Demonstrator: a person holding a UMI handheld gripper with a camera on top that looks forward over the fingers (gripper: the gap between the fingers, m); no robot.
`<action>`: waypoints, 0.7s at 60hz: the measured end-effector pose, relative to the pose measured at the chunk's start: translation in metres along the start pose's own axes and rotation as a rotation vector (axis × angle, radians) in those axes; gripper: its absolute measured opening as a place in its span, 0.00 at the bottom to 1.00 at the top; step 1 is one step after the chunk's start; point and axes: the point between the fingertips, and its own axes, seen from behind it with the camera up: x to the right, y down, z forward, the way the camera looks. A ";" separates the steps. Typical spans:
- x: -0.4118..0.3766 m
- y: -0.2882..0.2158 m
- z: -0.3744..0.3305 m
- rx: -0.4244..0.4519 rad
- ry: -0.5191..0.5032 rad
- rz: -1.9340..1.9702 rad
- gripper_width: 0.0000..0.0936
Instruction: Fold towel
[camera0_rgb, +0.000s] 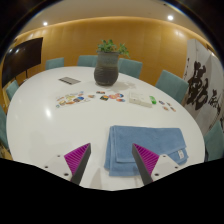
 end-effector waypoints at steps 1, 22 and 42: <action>0.002 0.001 0.008 -0.002 0.000 -0.001 0.93; 0.012 0.026 0.092 -0.046 -0.011 0.001 0.57; 0.004 0.024 0.094 -0.061 -0.060 -0.078 0.05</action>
